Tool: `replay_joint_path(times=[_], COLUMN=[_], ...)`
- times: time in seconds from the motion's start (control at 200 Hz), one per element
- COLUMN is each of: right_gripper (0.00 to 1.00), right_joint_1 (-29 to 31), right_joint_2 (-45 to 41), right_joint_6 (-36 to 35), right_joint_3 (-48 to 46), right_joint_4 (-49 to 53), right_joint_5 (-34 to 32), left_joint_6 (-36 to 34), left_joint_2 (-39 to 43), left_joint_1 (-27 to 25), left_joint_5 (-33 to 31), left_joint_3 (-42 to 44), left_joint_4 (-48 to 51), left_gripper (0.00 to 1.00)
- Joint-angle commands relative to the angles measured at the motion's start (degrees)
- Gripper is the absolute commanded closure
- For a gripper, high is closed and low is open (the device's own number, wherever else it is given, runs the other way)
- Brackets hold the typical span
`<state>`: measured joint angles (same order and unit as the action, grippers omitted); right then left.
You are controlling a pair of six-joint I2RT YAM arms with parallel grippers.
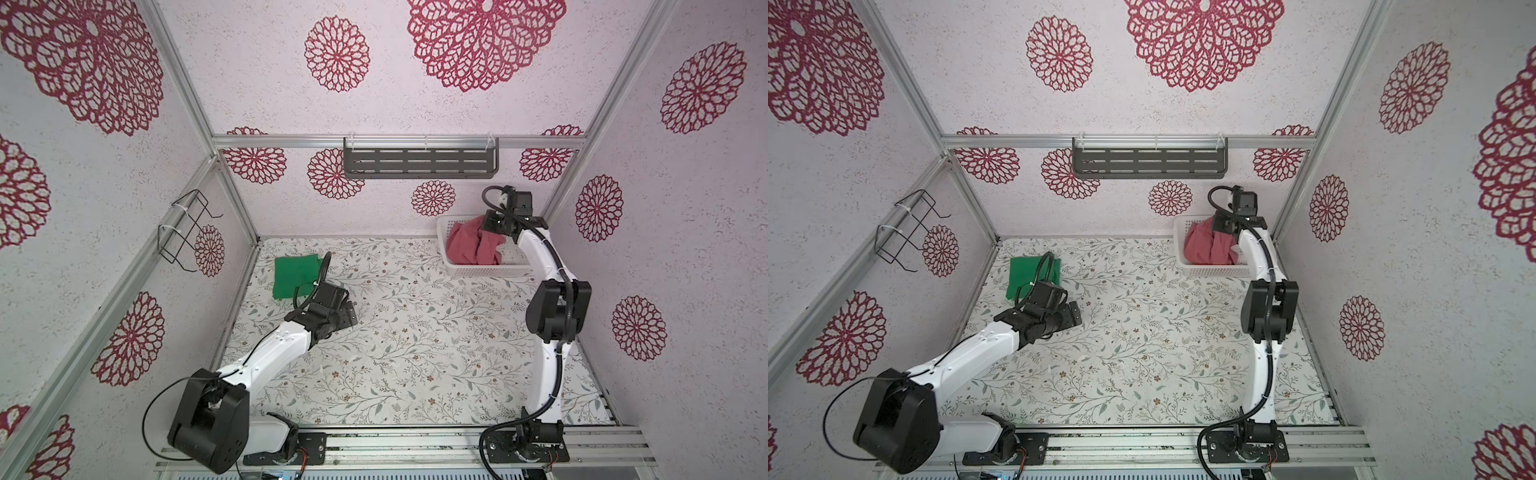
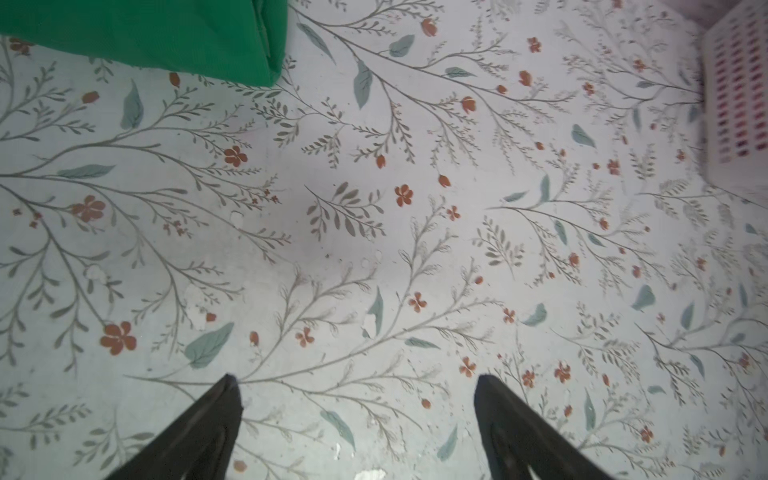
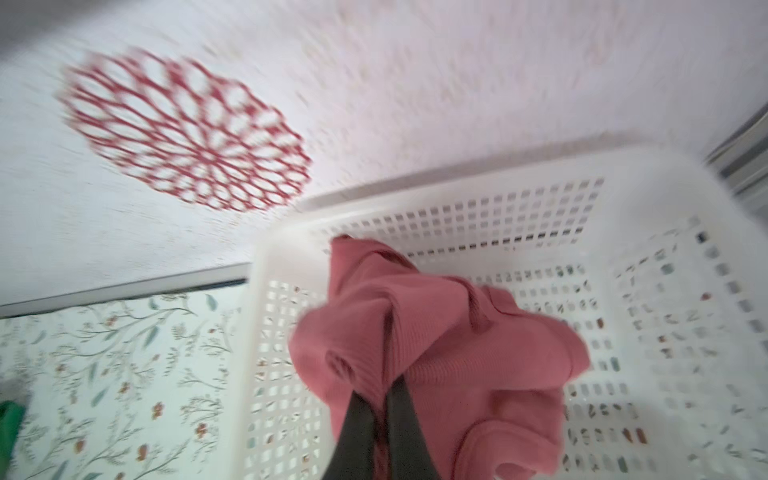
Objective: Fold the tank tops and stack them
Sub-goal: 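Grasp the pink tank top in the basket with the right gripper and lift it, then carry the pink tank top toward the robot and drop it with the right gripper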
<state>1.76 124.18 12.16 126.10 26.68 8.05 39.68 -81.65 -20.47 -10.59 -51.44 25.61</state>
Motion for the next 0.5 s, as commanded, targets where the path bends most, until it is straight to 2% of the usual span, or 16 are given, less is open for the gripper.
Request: replay_joint_path(times=[0.0, 0.155, 0.275, 0.495], right_gripper=[1.00, 1.00, 1.00, 1.00], right_joint_1=[2.0, 6.3, 10.3, 17.1], right_joint_2=[-10.1, -19.7, -26.0, -36.8], right_joint_6=[-4.4, -7.6, -8.6, -8.3], right_joint_3=[2.7, 2.6, 1.5, -8.6], right_joint_4=[0.7, 3.5, 5.5, 4.4], right_joint_5=[2.0, 3.7, 5.7, 11.4], left_joint_6=[-6.9, -11.8, -12.6, -14.3], left_joint_2=[-6.9, -17.6, -24.7, -35.2], left_joint_1=[4.9, 10.3, 13.6, 16.0], left_joint_5=[-0.4, 0.7, 2.9, 3.1], left_joint_3=[-5.9, -15.5, -20.0, -26.5], left_joint_4=[-0.3, 2.1, 2.6, 3.6], left_gripper=[0.09, 0.10, 0.12, 0.14])
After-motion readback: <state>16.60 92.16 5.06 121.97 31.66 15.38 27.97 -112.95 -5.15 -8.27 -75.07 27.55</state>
